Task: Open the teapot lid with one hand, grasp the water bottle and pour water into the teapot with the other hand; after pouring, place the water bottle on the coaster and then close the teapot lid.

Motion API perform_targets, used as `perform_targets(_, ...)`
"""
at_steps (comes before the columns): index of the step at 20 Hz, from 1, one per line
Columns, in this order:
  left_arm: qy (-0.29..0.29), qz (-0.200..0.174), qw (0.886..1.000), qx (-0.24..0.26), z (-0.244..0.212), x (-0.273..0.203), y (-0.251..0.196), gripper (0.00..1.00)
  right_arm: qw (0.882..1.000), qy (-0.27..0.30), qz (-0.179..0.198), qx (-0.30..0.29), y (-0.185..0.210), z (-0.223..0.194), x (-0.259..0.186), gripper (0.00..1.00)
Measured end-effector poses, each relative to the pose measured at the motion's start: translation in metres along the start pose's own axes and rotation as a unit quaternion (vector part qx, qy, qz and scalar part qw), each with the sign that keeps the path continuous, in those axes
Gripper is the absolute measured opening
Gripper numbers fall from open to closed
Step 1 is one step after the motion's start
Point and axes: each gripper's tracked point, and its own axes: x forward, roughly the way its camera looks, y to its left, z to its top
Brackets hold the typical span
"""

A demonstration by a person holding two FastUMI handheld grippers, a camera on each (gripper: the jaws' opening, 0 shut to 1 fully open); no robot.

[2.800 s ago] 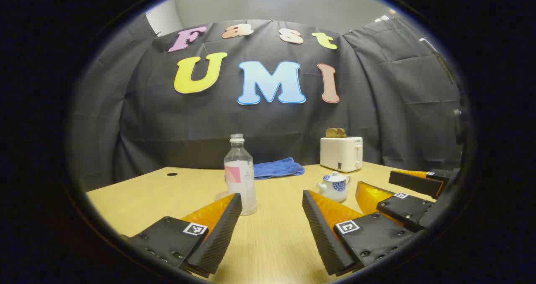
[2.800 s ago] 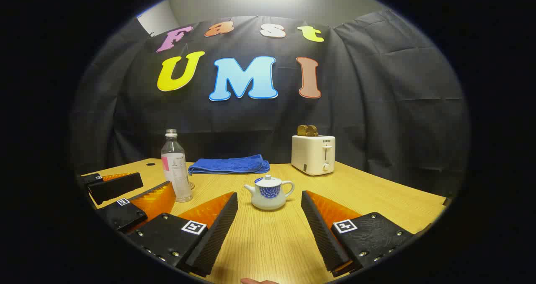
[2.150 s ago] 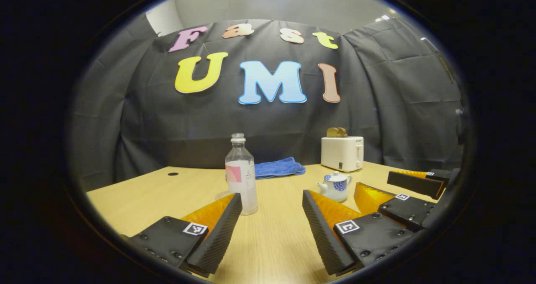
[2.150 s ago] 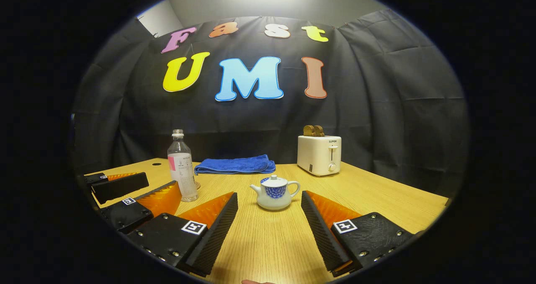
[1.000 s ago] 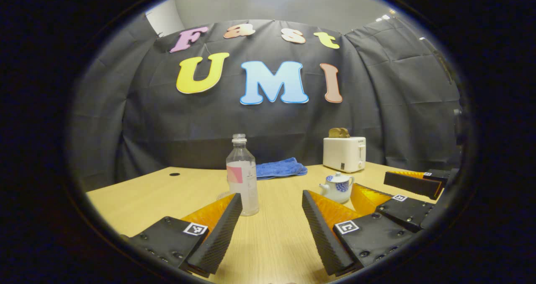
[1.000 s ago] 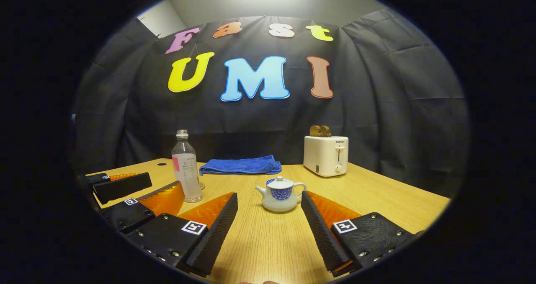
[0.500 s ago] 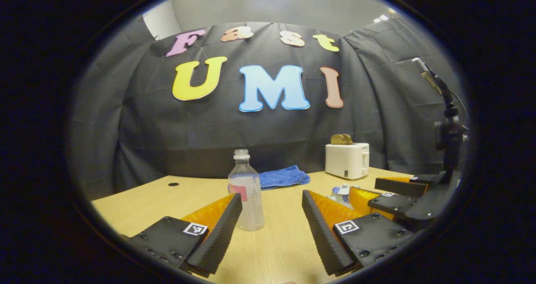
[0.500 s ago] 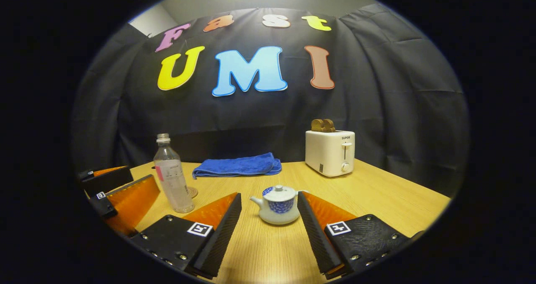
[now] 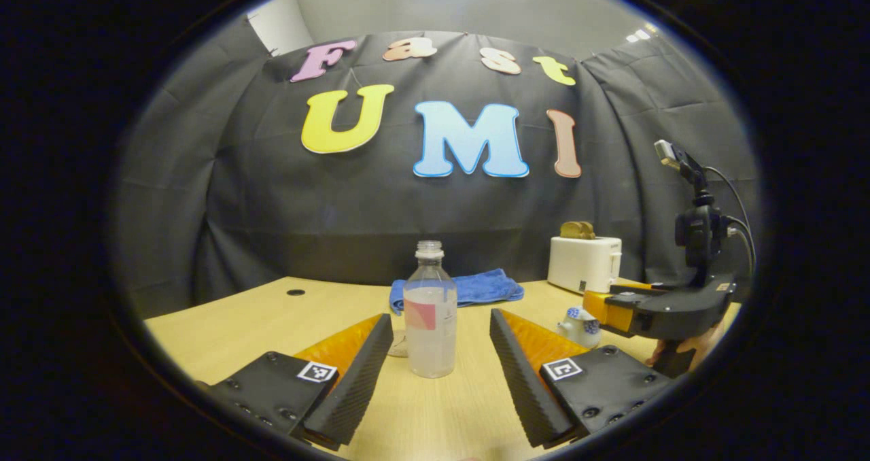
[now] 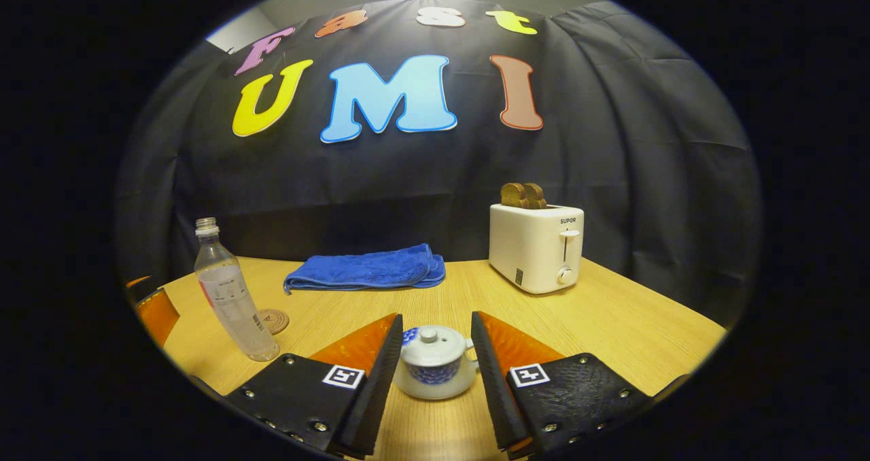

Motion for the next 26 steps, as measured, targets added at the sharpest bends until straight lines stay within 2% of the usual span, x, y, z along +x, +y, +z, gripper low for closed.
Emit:
perform_targets(2, 0.008, 0.0, 1.0, 0.004, -0.006, 0.007, 0.001, 0.99, 1.0, 0.009, 0.0, -0.008, 0.002, -0.007, 0.013, 0.59)
perform_targets(4, 0.012, 0.002, 1.0, 0.006, -0.009, 0.011, 0.003, 0.99, 1.0, 0.021, 0.006, -0.013, 0.005, -0.013, 0.017, 0.42)
perform_targets(7, 0.015, 0.002, 1.0, 0.0, -0.013, 0.017, 0.005, 0.99, 0.999, 0.021, 0.005, -0.024, 0.007, -0.017, 0.023, 0.42)
perform_targets(9, 0.02, 0.002, 1.0, -0.003, -0.018, 0.021, 0.005, 0.99, 0.999, 0.02, 0.009, -0.044, 0.008, -0.013, 0.02, 0.14)
perform_targets(12, 0.022, 0.001, 1.0, -0.008, -0.02, 0.024, 0.006, 0.99, 0.999, 0.013, 0.013, -0.047, 0.006, -0.01, 0.017, 0.14)
perform_targets(13, 0.024, 0.0, 1.0, -0.01, -0.022, 0.025, 0.005, 0.99, 0.999, 0.012, 0.013, -0.043, 0.006, -0.009, 0.019, 0.04)
perform_targets(20, 0.03, -0.01, 0.999, -0.029, -0.027, 0.034, 0.004, 0.99, 0.998, -0.031, 0.016, -0.061, 0.009, 0.016, 0.006, 0.04)
perform_targets(26, 0.027, -0.01, 0.999, -0.021, -0.023, 0.052, 0.004, 0.99, 0.995, -0.039, 0.044, -0.076, 0.025, 0.017, -0.012, 0.04)
